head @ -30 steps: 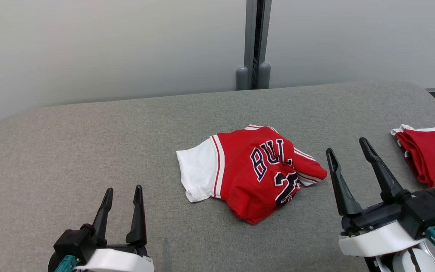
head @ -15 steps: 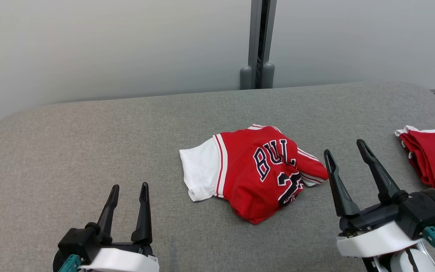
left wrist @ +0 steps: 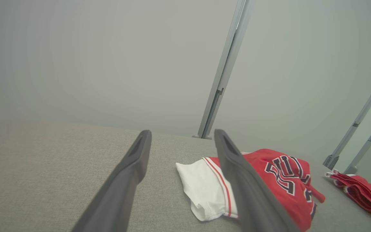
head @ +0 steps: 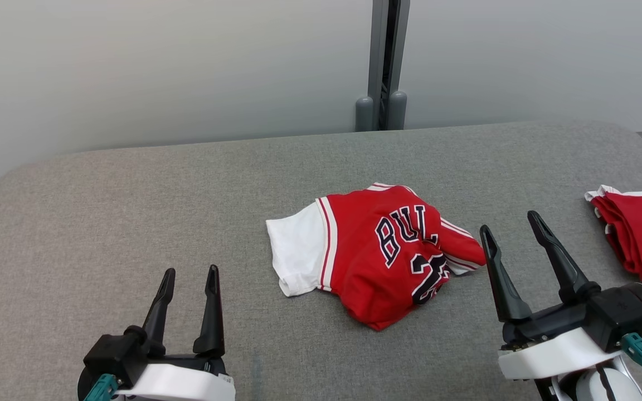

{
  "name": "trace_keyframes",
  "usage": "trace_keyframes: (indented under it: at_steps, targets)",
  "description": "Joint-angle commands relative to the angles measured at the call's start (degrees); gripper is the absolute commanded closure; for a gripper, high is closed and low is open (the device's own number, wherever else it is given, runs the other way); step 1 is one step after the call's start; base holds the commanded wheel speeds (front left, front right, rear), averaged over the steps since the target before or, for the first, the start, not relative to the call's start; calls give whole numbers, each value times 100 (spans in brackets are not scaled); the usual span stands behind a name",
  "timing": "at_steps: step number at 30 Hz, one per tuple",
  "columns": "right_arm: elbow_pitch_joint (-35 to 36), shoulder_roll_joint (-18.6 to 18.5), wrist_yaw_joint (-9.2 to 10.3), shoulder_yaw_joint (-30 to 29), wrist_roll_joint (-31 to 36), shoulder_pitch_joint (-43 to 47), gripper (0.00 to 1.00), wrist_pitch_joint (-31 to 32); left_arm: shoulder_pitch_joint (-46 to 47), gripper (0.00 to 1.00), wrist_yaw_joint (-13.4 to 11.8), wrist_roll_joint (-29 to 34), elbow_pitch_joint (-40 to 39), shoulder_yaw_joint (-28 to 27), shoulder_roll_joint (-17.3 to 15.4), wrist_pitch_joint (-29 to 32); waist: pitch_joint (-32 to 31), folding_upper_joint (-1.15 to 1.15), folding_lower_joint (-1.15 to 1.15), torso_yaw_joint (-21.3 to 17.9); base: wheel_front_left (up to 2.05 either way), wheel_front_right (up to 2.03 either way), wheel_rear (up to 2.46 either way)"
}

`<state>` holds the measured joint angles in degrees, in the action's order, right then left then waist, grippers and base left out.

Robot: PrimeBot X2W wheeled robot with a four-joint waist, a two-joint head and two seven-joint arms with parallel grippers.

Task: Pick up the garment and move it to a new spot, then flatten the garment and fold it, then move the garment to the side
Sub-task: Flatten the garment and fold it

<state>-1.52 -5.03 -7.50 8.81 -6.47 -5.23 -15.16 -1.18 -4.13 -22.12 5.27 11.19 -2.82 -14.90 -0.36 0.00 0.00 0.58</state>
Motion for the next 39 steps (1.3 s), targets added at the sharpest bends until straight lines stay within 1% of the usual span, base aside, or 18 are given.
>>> trace_keyframes:
  at_steps: [1, 11, 16, 20, 24, 28, 31, 32, 37, 39]
  targets:
    - [-26, 2, 2, -18, 27, 37, 0, -10, 50, 0, -30, -13, -26, -12, -19, -19, -1, 0, 0, 2, 0, 0, 0]
    - [-59, 17, 2, -55, 35, 4, 0, -10, 66, 0, -10, -92, 121, 83, -21, -19, 19, 0, 0, 93, 0, 0, 0]
    - [-190, -87, 2, 272, 18, -204, 0, -10, 112, 0, -41, -131, 150, 171, -20, -19, 69, 0, 0, 288, 0, 0, 0]
    - [-653, -172, 2, 848, -79, -516, 0, 26, 152, 0, -50, -159, 150, 224, -20, -19, 128, 0, 0, 468, 0, 0, 0]
    - [-1471, -365, 2, 1647, -149, -1132, 0, 394, 216, 0, -59, -201, 175, 348, -20, -19, 196, 0, 0, 709, 0, 0, 0]
    - [-2326, -461, 2, 2365, -347, -1839, 0, 786, 308, 0, -94, -269, 204, 494, -23, -19, 262, 0, 0, 1012, 0, 0, 0]
    - [-2925, -538, 3, 2884, -655, -2277, 0, 1101, 361, 0, -103, -320, 224, 607, -19, -18, 325, 0, 0, 1272, 0, 0, 0]
    - [-2925, -538, 3, 2884, -655, -2277, 0, 1101, 361, 0, -103, -320, 224, 607, -19, -18, 325, 0, 0, 1272, 0, 0, 0]
    - [-3677, -715, 2, 3638, -1324, -2875, 0, 1682, 406, 0, -171, -402, 245, 752, -21, -19, 418, 0, 0, 1663, 0, 0, 0]
    - [-3881, -797, 3, 3873, -1475, -3069, 0, 1755, 402, 0, -185, -418, 260, 788, -19, -18, 454, 0, 0, 1786, 0, 0, 0]
